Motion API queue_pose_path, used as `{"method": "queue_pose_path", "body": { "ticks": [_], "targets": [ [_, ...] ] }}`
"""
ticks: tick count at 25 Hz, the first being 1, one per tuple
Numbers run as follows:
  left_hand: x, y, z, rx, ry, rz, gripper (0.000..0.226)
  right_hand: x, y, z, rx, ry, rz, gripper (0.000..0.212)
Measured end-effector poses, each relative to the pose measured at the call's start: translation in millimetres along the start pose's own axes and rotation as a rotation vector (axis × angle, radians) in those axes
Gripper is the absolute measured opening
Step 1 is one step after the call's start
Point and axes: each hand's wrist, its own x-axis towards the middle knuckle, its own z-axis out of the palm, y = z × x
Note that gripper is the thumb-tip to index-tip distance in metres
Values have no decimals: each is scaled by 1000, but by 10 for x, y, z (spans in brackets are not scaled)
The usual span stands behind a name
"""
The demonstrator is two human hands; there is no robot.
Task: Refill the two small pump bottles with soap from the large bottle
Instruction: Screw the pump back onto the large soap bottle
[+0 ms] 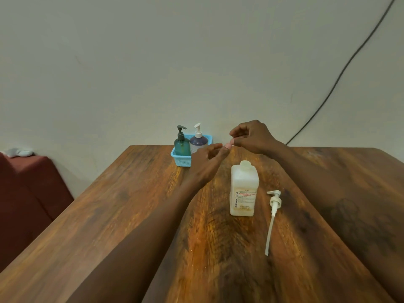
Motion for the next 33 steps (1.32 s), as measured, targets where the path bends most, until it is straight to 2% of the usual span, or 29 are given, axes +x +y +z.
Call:
{"method": "queue_pose_path", "body": {
  "ticks": [4, 7, 9, 12, 17, 19, 21, 24, 28, 30, 33],
  "targets": [
    [-265, 104, 95, -76, -170, 21, 69, -369, 150, -161, 40, 23, 50, 28],
    [-450, 87, 205, -30, -248, 12, 73, -611, 279, -213, 0, 8, 67, 23],
    [-529, 66, 271, 29, -239, 14, 75, -743, 391, -217, -25, -11, 94, 23],
    [-558, 49, 357, 87, -216, 31, 95, -903, 533, -212, -88, -82, 142, 26],
    [-569, 28, 471, 85, -174, 32, 96, -1108, 728, -140, -279, -223, 175, 28],
    [-571, 5, 514, 85, -153, 46, 99, -1161, 807, -77, -293, -238, 191, 15],
    [-574, 12, 542, 76, -145, 47, 100, -1194, 867, -18, -287, -260, 198, 20],
    [-565, -3, 550, 78, -159, 50, 102, -1237, 904, 28, -287, -233, 216, 15],
    [-590, -17, 511, 79, -188, 43, 100, -1276, 893, 65, -343, -84, 318, 39],
    [-606, -13, 495, 92, -164, 48, 98, -1296, 883, 86, -398, -105, 422, 41],
    [-647, -12, 488, 86, -156, 45, 96, -1343, 876, 149, -274, -138, 544, 35]
  ]
}}
